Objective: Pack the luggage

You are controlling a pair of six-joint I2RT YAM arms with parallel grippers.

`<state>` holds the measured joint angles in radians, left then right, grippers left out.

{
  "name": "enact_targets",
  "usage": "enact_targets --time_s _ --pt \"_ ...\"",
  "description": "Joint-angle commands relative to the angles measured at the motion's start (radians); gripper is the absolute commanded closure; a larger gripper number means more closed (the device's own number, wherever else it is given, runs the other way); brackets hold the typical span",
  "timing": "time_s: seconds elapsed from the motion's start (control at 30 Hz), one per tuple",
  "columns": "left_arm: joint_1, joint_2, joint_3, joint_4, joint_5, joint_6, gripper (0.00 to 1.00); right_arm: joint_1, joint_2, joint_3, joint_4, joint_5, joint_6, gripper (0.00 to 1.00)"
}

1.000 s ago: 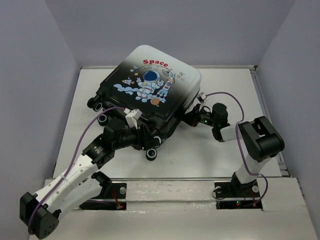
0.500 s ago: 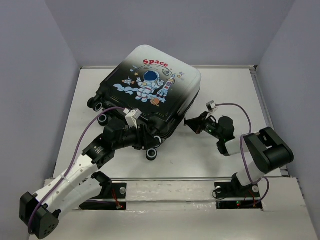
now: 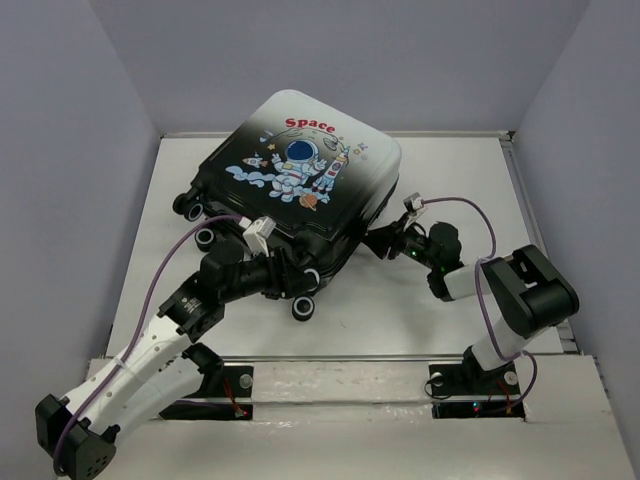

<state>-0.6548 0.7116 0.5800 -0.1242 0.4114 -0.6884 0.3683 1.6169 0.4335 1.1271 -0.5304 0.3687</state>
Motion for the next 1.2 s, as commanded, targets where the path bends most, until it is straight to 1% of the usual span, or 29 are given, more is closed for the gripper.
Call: enact_targets --time_s 0.0,0.23,0.27,0.3,0.33,0.37,0.4,0.47,0.63,0.77,0.87,1.0,1.1,1.17 --pt "-0.005 -0.058 0.037 0.077 0.009 -0.023 0.94 0.008 0.031 0.025 0.066 0.015 -0.059 0.53" --pt "-0.005 -0.106 0.081 -0.005 -0.092 -0.022 0.94 0.008 0.008 -0.03 0.109 0.032 -0.062 0.53" --pt "-0.005 -0.109 0.09 -0.014 -0.109 -0.02 0.94 0.008 0.002 -0.056 0.12 0.03 -0.054 0.48" --pt "-0.005 -0.109 0.095 -0.017 -0.109 -0.02 0.94 0.008 -0.005 -0.068 0.132 0.032 -0.051 0.48" --pt "-0.005 -0.109 0.096 -0.02 -0.121 -0.019 0.94 0.008 -0.012 -0.075 0.14 0.029 -0.048 0.44" --pt "-0.003 -0.104 0.098 -0.017 -0.12 -0.019 0.94 0.008 -0.026 -0.075 0.129 0.009 -0.053 0.44" --pt "-0.003 -0.103 0.098 -0.012 -0.109 -0.02 0.94 0.008 -0.032 -0.065 0.114 0.0 -0.059 0.41" --pt "-0.005 -0.097 0.092 0.003 -0.1 -0.031 0.94 0.008 -0.035 -0.032 0.065 -0.011 -0.077 0.4" --pt "-0.005 -0.092 0.093 0.005 -0.085 -0.033 0.94 0.008 -0.015 0.016 0.051 -0.019 -0.088 0.39" --pt "-0.005 -0.09 0.092 0.001 -0.075 -0.03 0.94 0.008 0.014 0.057 0.037 -0.017 -0.1 0.41" --pt "-0.005 -0.092 0.083 0.005 -0.071 -0.031 0.94 0.008 0.046 0.091 0.042 -0.029 -0.102 0.47" --pt "-0.005 -0.1 0.072 0.006 -0.068 -0.034 0.94 0.008 0.081 0.125 0.049 -0.042 -0.096 0.58" --pt "-0.005 -0.106 0.07 0.003 -0.066 -0.037 0.94 0.008 0.112 0.134 0.069 -0.045 -0.09 0.69" --pt "-0.005 -0.11 0.073 -0.003 -0.068 -0.039 0.94 0.008 0.13 0.133 0.1 -0.049 -0.079 0.71"
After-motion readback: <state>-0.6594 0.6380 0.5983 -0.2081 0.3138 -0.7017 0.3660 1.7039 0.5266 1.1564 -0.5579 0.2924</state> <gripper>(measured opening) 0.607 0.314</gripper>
